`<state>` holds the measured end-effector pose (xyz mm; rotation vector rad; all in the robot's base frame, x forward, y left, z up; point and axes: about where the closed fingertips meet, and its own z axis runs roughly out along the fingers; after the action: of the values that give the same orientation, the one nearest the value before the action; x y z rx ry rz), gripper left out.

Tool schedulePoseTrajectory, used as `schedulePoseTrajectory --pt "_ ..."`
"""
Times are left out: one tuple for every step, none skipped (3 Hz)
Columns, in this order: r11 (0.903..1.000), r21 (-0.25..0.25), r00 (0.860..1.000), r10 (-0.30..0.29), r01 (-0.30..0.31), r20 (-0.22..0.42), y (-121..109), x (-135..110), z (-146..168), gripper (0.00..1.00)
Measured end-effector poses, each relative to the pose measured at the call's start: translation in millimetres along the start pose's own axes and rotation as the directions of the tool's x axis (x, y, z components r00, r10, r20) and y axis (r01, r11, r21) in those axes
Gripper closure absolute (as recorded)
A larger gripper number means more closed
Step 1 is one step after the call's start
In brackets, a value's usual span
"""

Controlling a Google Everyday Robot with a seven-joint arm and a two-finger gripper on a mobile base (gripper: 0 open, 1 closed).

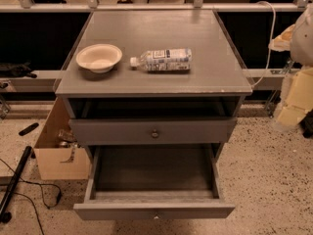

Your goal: Place blue plastic bottle into middle drawer

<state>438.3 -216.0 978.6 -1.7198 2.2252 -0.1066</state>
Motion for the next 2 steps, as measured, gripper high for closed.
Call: schedulePoseTrajectory --pt "0.9999 0.007 1.000 -0.011 0.011 -0.004 -3 -3 -2 0.00" --pt "0.9961 0.040 0.997 -0.078 0.078 -0.009 -29 -20 -4 0.00"
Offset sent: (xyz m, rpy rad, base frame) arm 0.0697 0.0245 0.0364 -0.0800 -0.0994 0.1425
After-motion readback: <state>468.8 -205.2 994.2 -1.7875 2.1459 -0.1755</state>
